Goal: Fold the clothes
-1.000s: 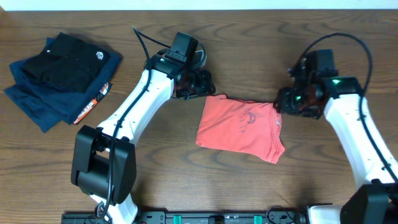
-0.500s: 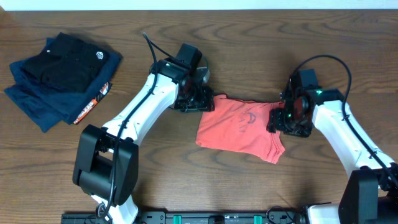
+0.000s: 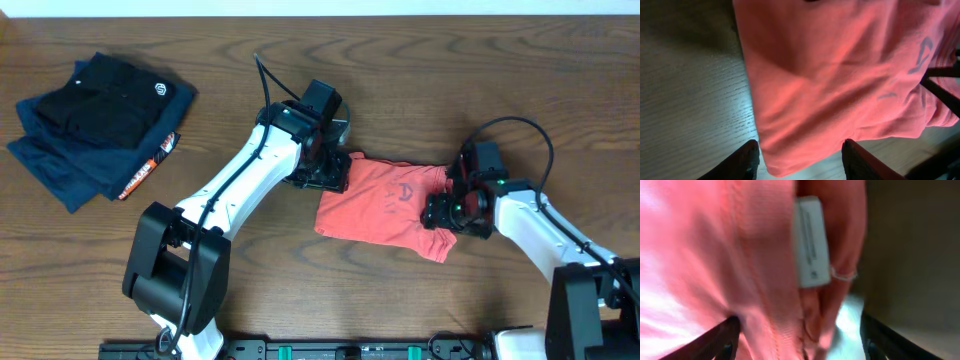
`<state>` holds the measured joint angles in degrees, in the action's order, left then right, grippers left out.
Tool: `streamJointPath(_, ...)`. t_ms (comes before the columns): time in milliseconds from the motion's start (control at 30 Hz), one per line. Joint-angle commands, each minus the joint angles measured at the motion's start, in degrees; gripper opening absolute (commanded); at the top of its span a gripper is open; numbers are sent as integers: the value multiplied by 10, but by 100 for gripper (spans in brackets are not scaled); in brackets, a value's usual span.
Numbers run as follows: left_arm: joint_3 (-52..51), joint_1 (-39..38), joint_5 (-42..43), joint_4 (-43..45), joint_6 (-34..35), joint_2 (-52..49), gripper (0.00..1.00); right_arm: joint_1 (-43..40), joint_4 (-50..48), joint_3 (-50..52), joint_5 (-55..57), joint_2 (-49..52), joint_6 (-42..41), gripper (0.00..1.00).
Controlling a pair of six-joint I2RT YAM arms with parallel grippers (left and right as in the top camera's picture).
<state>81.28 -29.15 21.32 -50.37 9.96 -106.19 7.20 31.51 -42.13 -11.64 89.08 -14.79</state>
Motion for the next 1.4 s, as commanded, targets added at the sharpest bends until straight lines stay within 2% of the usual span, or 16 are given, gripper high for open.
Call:
streamJointPath(0, -3, 0, -13, -2, -14, -3, 55, -8, -30, 33, -47, 10, -4, 67)
streamJointPath(100, -3, 0, -13, -2, -13, -3, 55, -8, -49, 42, -47, 10, -4, 40)
streamJointPath(267, -3, 0, -13, -2, -14, -3, 55, -8, -70, 42, -47, 10, -1, 5)
streamJointPath(300, -3, 0, -13, -2, -14, -3, 55, -8, -73, 42, -47, 10, 2, 1)
streamJointPath(500, -3, 0, -13, -6, -14, -3, 55, -8, -43, 2, -47, -16, 3, 1)
streamJointPath(667, -3, 0, -16, -6, -14, -3, 55, -5, 58, -120, -50, -59, 23, 1)
streamJointPath(800, -2, 3, -66, -7, -9, 0, 54, 19, 116, -220, -75, -62, 33, 1)
streamJointPath(1000, 5, 54, -109, -6, -2, 34, 55, 83, 97, -284, -83, -61, 19, 1)
streamJointPath(1367, 6, 187, -109, -15, 13, 91, 55, 183, 50, -291, -98, -52, -37, 1)
